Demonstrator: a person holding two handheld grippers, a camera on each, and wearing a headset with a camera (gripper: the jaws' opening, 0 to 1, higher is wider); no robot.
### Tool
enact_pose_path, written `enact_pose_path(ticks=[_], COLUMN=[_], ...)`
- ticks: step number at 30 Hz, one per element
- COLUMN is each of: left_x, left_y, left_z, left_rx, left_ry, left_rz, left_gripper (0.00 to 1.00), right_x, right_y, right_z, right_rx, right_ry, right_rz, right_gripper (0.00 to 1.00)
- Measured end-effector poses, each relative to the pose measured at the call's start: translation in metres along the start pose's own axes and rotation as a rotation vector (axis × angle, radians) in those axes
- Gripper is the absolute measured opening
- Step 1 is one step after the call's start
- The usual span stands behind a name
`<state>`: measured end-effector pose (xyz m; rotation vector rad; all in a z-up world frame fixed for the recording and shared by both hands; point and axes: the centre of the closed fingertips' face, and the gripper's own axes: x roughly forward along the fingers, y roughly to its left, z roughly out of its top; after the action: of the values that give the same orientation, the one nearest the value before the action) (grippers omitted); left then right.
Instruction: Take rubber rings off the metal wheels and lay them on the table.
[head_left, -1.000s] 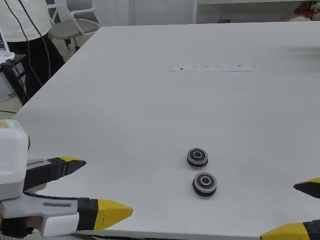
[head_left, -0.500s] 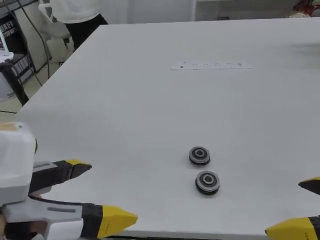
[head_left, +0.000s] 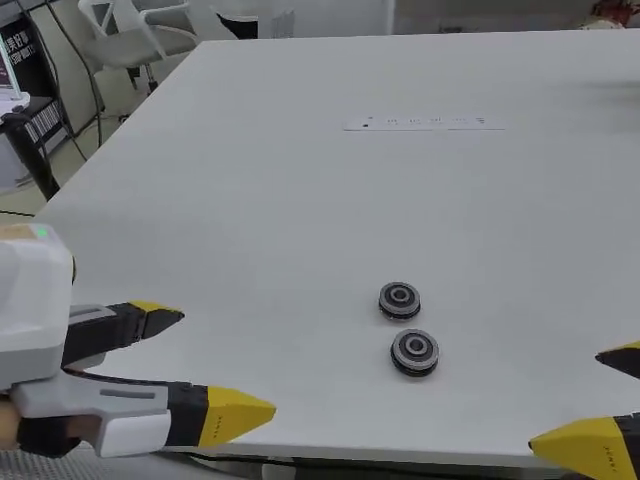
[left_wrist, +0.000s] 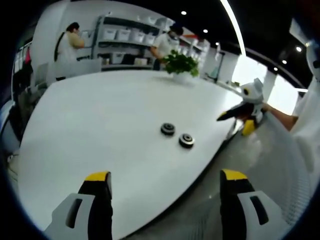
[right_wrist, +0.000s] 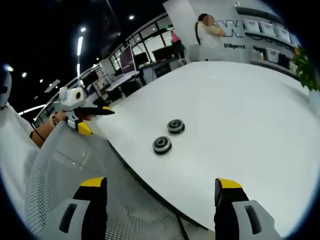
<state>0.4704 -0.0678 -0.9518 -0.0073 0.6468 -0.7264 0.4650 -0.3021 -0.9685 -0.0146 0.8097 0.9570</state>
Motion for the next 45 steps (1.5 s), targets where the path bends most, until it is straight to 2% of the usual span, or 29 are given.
enact_pose_path(ticks=[13, 21, 22, 24, 25, 27, 29, 31, 33, 35, 37, 45], left_x=[0.000, 0.001, 0.002, 0.003, 0.003, 0.004, 0.004, 0.003, 0.003, 0.004, 0.004, 0.003], left_y=[-0.001, -0.003, -0.004, -0.006, -0.008, -0.012, -0.012, -0.009, -0.011, -0.017, -0.021, -0.020], left_z=[-0.003, -0.001, -0.002, -0.007, -0.007, -0.001, 0.001, 0.000, 0.002, 0.008, 0.021, 0.060], left_rx=[0.017, 0.027, 0.034, 0.091, 0.113, 0.124, 0.126, 0.185, 0.210, 0.218, 0.202, 0.223], left_ry=[0.024, 0.021, 0.030, 0.072, 0.077, 0.052, 0.056, 0.080, 0.087, 0.077, 0.033, -0.046], left_rz=[0.000, -0.012, -0.013, -0.018, -0.028, -0.050, -0.045, -0.028, -0.039, -0.074, -0.100, -0.114], left_gripper=[0.90, 0.88, 0.88, 0.87, 0.88, 0.90, 0.91, 0.91, 0.92, 0.93, 0.93, 0.92], right_x=[-0.001, 0.000, 0.001, 0.002, 0.002, 0.001, 0.000, -0.001, -0.002, -0.001, 0.002, 0.009], right_y=[-0.001, -0.001, 0.000, 0.004, 0.005, 0.004, 0.004, 0.002, -0.005, -0.007, -0.007, -0.005], right_z=[0.001, 0.001, 0.002, 0.005, 0.006, 0.012, 0.017, 0.021, 0.029, 0.037, 0.047, 0.094], right_rx=[0.005, -0.008, -0.013, -0.019, -0.021, -0.029, -0.030, -0.039, -0.059, -0.068, -0.080, -0.167], right_ry=[-0.008, 0.004, 0.000, -0.011, -0.014, -0.030, -0.045, -0.053, -0.068, -0.074, -0.084, -0.133], right_rz=[-0.004, -0.002, 0.004, 0.023, 0.026, 0.019, 0.016, 0.006, -0.028, -0.034, -0.030, -0.026], right_gripper=[0.87, 0.87, 0.87, 0.87, 0.87, 0.87, 0.87, 0.88, 0.87, 0.86, 0.87, 0.85])
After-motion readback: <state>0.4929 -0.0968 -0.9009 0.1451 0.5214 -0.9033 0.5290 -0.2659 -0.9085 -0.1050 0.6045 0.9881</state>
